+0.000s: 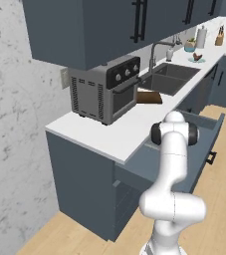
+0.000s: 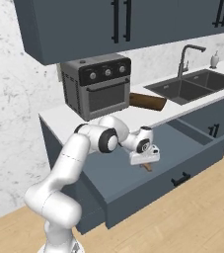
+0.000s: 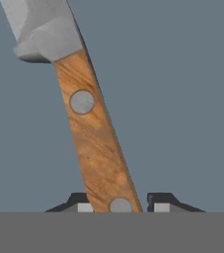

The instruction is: Pick up the knife from the drawer and place it on the cutting board. Then place the meat from the plate to the cutting board.

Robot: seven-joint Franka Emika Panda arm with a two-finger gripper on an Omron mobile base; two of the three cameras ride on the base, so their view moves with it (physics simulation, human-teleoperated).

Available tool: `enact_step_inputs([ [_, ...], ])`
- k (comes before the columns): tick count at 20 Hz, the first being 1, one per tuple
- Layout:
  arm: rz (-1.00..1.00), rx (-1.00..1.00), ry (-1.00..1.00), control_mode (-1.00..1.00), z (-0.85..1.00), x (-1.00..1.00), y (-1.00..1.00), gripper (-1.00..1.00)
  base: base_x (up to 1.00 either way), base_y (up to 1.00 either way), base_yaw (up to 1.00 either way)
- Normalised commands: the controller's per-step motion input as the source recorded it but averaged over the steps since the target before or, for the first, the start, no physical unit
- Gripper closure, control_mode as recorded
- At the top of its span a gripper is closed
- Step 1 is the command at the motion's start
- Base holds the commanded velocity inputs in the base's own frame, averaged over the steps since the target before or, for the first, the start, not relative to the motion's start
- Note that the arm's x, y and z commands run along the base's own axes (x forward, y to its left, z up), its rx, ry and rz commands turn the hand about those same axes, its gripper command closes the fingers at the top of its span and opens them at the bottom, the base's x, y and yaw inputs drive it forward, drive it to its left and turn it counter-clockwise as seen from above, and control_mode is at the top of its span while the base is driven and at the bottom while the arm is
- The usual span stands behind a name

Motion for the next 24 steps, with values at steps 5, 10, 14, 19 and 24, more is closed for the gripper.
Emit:
enact_step_inputs([
  [5,-0.02,-0.02,0.02,-1.00,0.50,-0.56,0.00,1.00,0.00,0.00,0.00],
  [10,-0.02,-0.01,0.05,-1.00,0.89,-0.81,-0.23,1.00,0.00,0.00,0.00],
  [14,-0.06,-0.04,0.04,-1.00,0.87,-0.91,-0.44,1.00,0.00,0.00,0.00],
  [19,-0.05,-0.15,0.19,-1.00,0.78,-0.52,-0.25,1.00,0.00,0.00,0.00],
  [24,0.00,-0.05,0.05,-1.00,0.94,-0.62,-0.25,1.00,0.00,0.00,0.00],
])
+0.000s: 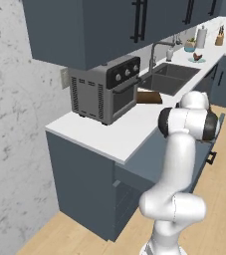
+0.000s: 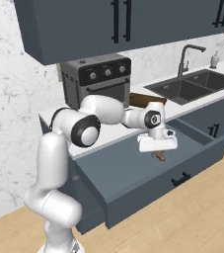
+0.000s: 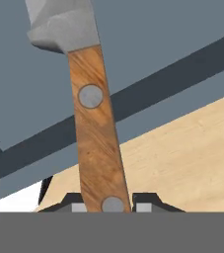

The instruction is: Pick up the knife from the drawer and place it on the cutting board. Then place the meat from the plate to the cutting board.

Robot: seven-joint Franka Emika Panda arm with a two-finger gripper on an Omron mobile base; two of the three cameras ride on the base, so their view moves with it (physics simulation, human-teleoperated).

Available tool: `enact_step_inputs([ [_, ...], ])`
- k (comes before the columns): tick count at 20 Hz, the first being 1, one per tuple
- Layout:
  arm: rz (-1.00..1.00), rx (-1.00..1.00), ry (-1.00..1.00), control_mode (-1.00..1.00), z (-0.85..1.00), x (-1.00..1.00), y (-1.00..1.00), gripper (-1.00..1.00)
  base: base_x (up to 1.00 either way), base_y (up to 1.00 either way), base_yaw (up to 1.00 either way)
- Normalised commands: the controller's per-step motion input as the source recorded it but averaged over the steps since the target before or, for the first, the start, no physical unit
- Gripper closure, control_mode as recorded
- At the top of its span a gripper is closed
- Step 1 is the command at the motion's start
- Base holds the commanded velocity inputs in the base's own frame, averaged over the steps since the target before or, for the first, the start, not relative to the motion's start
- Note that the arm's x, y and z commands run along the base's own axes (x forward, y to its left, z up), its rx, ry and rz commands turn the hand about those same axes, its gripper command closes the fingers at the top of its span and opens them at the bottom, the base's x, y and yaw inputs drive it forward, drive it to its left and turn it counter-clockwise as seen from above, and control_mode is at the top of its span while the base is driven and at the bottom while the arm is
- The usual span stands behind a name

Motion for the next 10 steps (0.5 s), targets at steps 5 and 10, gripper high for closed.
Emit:
enact_step_inputs([
  [5,0.00,0.07,-0.15,-1.00,1.00,-0.96,-0.11,1.00,0.00,0.00,0.00],
  [10,0.00,0.12,-0.19,-1.00,0.93,-0.98,-0.04,1.00,0.00,0.00,0.00],
])
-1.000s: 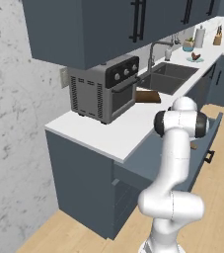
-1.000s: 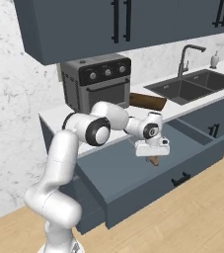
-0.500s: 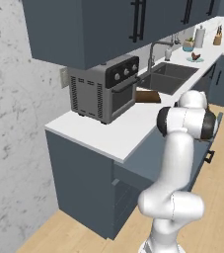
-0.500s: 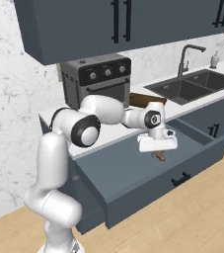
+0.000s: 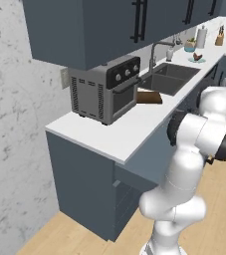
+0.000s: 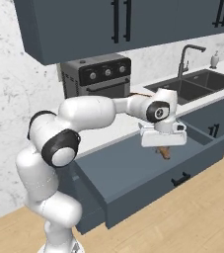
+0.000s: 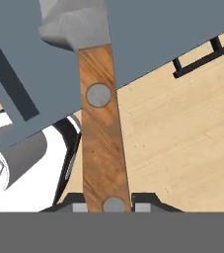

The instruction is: Pick up the knife from the drawer and place it on the cutting board. Then place the meat from the plate to the cutting board.

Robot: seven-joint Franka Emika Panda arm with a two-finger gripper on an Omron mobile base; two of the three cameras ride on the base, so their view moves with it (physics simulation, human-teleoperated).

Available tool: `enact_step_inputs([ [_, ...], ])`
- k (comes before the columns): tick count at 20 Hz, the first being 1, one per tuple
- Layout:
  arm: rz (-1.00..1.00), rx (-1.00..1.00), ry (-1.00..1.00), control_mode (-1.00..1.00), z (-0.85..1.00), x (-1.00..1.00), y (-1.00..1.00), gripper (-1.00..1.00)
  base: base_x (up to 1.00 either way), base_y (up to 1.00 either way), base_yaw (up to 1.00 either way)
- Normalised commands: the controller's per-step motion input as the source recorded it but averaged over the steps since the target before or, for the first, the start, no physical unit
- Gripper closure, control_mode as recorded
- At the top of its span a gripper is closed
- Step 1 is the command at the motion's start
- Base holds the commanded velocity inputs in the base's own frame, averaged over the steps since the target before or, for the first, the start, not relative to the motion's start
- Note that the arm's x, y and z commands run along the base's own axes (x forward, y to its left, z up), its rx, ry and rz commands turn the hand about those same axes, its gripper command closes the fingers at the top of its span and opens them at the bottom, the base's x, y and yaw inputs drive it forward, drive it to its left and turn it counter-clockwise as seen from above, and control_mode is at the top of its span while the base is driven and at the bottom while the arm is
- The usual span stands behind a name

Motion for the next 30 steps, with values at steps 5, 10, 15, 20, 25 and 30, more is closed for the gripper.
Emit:
enact_step_inputs([
  [5,0.00,0.08,-0.14,-1.00,0.71,-0.62,0.07,1.00,0.00,0.00,0.00],
  [10,0.00,0.02,-0.07,1.00,0.26,-0.43,0.10,1.00,-0.40,0.01,0.00],
  [15,0.00,0.00,0.00,1.00,0.00,0.00,0.00,1.00,-0.67,-0.66,0.01],
  [20,0.00,0.00,0.00,1.00,0.00,0.00,0.00,1.00,-0.01,-1.00,0.10],
  [25,0.00,0.00,0.00,1.00,0.00,0.00,0.00,1.00,0.48,-1.00,0.23],
  [30,0.00,0.00,0.00,1.00,0.00,0.00,0.00,1.00,0.78,-1.00,0.27],
])
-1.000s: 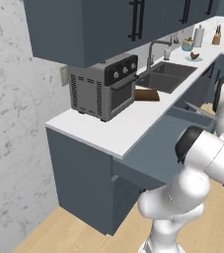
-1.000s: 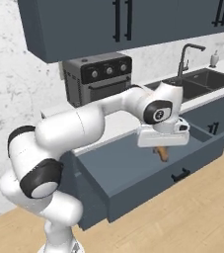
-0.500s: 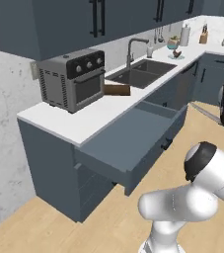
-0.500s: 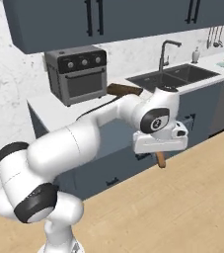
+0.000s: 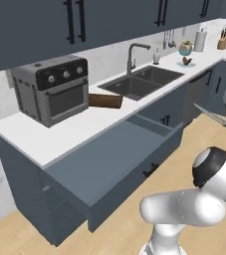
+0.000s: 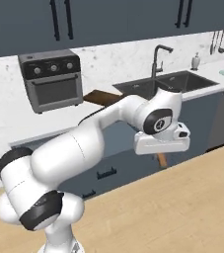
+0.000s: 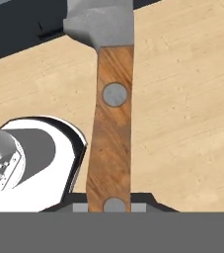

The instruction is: Pick up the knife from the drawer and place it on the cutting board. Then place the meat from the plate to the cutting board.

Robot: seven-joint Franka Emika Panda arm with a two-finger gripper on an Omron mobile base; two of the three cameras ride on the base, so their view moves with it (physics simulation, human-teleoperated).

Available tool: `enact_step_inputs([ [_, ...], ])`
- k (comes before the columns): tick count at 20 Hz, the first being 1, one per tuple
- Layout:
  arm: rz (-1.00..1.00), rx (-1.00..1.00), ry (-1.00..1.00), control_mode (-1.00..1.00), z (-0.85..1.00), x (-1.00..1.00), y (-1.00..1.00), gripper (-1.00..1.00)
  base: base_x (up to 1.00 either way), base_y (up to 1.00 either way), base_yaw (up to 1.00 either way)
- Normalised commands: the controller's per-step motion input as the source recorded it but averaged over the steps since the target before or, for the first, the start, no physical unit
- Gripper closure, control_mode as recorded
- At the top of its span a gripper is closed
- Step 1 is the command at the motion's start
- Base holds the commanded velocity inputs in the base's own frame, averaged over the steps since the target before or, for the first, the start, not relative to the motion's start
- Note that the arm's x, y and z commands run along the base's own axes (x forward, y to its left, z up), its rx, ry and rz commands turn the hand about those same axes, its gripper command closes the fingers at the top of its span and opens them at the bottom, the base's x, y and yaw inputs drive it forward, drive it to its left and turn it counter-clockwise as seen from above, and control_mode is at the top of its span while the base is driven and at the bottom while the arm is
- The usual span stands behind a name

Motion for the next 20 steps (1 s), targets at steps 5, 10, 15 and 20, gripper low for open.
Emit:
enact_step_inputs([
  [5,0.00,0.00,0.00,1.00,0.00,0.00,0.00,1.00,0.47,-1.00,0.23],
  [10,0.00,0.00,0.00,1.00,0.00,0.00,0.00,1.00,0.18,-0.98,0.32],
  [15,0.00,0.00,0.00,1.00,0.00,0.00,0.00,1.00,0.12,-0.79,0.49],
  [20,0.00,0.00,0.00,1.00,0.00,0.00,0.00,1.00,0.01,-0.85,0.48],
])
